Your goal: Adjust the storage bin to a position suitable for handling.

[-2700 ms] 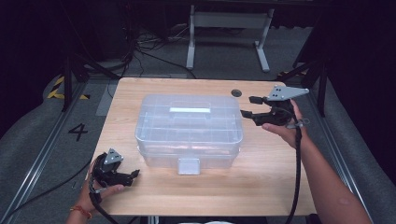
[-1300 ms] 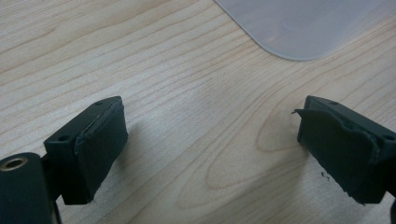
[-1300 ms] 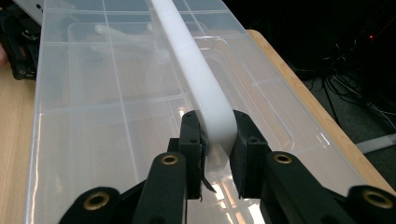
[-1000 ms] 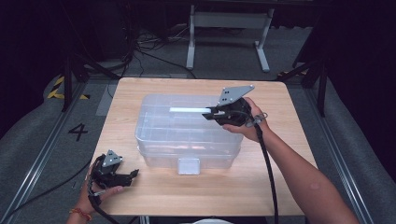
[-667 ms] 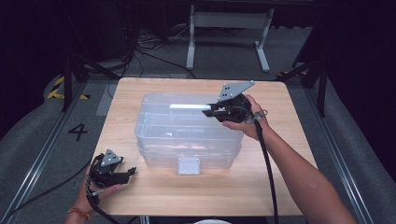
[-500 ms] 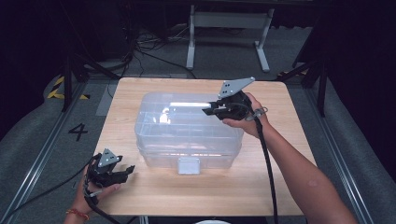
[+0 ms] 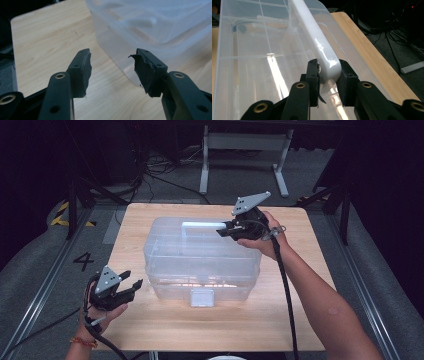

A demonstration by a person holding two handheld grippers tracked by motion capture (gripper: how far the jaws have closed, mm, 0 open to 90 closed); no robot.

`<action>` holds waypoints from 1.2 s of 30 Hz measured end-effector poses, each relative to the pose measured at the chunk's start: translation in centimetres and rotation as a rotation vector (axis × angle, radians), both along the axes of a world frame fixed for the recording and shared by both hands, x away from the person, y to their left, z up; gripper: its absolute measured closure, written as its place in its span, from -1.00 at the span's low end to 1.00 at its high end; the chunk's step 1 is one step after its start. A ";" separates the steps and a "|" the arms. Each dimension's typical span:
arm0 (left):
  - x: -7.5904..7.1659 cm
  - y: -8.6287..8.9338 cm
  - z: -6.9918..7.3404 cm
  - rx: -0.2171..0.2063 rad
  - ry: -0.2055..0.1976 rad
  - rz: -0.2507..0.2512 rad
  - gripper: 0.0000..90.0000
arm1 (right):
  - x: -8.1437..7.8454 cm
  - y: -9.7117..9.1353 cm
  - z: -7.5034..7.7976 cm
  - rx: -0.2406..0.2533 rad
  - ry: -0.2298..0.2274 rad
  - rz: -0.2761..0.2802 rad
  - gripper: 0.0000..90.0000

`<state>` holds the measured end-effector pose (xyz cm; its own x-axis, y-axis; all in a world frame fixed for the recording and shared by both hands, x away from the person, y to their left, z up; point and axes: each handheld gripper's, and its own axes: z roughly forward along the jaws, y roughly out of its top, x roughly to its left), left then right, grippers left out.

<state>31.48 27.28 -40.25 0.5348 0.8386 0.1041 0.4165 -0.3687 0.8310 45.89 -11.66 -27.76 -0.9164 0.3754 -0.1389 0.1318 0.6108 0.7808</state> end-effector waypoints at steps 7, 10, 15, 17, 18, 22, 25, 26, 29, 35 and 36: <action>0.7 -1.2 1.2 0.013 -0.034 0.000 0.03 | 0.4 0.0 0.4 0.001 0.002 -0.010 0.63; 1.1 -1.5 1.8 -0.001 -0.053 0.008 0.05 | 0.6 0.0 0.6 0.007 0.001 -0.013 0.62; 1.7 -1.6 2.0 0.005 -0.062 0.014 0.08 | 0.7 0.0 0.8 0.016 -0.009 -0.019 0.63; 1.9 -1.7 1.9 -0.002 -0.057 0.018 0.10 | 0.7 0.0 0.8 0.017 -0.007 -0.017 0.63; 2.0 -1.7 1.9 -0.002 -0.058 0.022 0.10 | 0.6 0.0 0.7 0.018 -0.007 -0.019 0.63; 2.3 -1.8 1.9 0.008 -0.068 0.028 0.14 | 0.6 0.0 0.7 0.021 -0.010 -0.021 0.62; 2.3 -1.8 2.0 0.006 -0.071 0.028 0.16 | 0.5 0.0 0.8 0.019 -0.030 -0.033 0.54; 2.3 -1.8 2.0 0.006 -0.071 0.028 0.16 | 0.5 0.0 0.8 0.019 -0.030 -0.033 0.54; 2.3 -1.9 2.0 0.011 -0.074 0.030 0.16 | 0.4 -0.3 0.9 0.027 -0.036 -0.051 0.48; 2.4 -1.8 2.2 0.009 -0.074 0.030 0.16 | -0.7 -1.9 1.5 0.064 -0.088 -0.084 0.32; 2.4 -1.9 2.2 0.009 -0.075 0.032 0.16 | -1.0 -2.3 1.6 0.070 -0.096 -0.091 0.28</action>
<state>33.90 25.42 -38.02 0.4982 0.8539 0.1501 0.3650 -0.3636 0.8571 44.93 -13.99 -26.14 -0.8618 0.4683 -0.1951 0.1068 0.5434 0.8326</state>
